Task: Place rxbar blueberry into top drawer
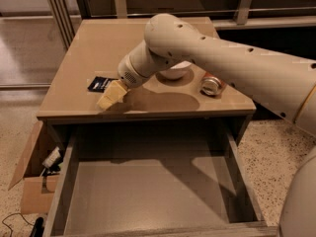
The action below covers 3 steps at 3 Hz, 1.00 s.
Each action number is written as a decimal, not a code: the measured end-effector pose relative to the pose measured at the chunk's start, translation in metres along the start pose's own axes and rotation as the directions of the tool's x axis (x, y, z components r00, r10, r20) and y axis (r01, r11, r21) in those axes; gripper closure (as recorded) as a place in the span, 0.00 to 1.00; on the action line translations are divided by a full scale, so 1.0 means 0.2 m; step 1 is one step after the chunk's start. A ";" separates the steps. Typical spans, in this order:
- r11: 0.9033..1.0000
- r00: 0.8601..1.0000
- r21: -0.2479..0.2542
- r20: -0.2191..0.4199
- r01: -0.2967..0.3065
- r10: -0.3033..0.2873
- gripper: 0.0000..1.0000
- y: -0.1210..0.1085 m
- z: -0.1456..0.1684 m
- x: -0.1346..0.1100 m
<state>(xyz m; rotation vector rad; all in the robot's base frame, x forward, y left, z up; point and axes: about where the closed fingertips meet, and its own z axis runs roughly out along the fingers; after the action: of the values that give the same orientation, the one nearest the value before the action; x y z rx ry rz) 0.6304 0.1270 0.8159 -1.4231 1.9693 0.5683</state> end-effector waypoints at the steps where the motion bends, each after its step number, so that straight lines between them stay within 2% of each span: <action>1: 1.000 1.000 0.000 0.000 0.000 0.000 0.27 0.00 0.00 0.00; 2: 1.000 1.000 0.000 0.000 0.000 0.000 0.48 0.00 0.00 0.00; 3: 1.000 1.000 0.000 0.000 0.000 0.000 0.79 0.00 0.00 0.00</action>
Offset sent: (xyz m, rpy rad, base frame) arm 0.0000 0.0000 0.0000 0.0000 0.0000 0.0000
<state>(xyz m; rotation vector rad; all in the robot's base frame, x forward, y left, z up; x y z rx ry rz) 0.6303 0.1270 0.8159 -1.4233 1.9693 0.5684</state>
